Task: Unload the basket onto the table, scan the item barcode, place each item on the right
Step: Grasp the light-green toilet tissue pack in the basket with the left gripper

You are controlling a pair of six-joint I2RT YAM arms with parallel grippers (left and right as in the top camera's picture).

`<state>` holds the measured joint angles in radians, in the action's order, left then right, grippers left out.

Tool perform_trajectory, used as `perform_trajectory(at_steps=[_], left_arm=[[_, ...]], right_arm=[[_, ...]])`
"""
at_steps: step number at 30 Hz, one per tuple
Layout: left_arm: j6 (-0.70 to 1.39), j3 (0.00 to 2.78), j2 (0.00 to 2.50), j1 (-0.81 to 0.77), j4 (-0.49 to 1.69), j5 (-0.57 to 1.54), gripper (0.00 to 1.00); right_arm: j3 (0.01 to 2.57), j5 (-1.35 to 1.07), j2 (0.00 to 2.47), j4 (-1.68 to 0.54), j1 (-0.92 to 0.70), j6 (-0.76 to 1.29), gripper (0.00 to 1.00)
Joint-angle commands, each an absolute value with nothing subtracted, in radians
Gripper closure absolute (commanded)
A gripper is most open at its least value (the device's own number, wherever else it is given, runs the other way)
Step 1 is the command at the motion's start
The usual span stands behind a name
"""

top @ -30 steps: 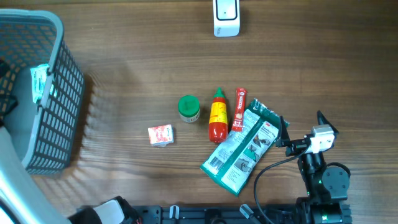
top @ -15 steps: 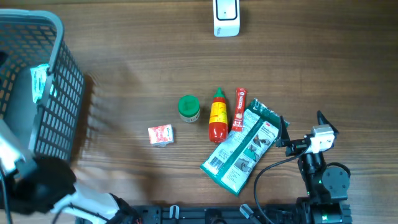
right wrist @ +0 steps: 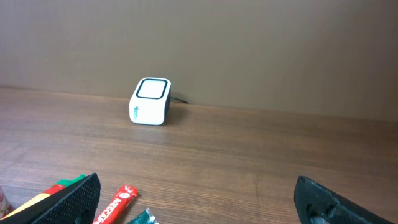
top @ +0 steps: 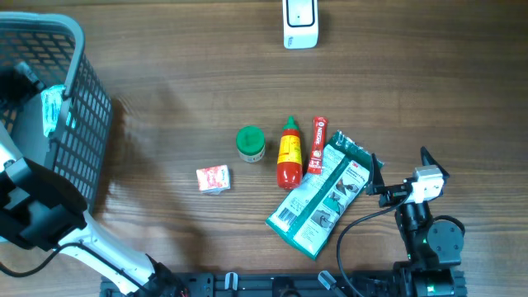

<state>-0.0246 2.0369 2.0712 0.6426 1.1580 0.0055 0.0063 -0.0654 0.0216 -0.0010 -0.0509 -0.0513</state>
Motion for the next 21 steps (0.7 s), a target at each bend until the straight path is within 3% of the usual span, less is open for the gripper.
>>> perform_trajectory(at_steps=[1,11,21], left_arm=[[-0.225,1.959,2.121,0.647,1.106,0.085,0.00],[-0.231,1.752,2.161,0.647,0.804,0.086,0.00],[-0.196,1.738,2.175,0.659,0.717,0.117,0.00]], right_arm=[[0.006,-0.051,0.023,0.001,-0.056,-0.060,0.00],[0.006,-0.051,0.023,0.001,-0.056,-0.060,0.00],[0.006,-0.051,0.023,0.001,-0.056,-0.060,0.00]])
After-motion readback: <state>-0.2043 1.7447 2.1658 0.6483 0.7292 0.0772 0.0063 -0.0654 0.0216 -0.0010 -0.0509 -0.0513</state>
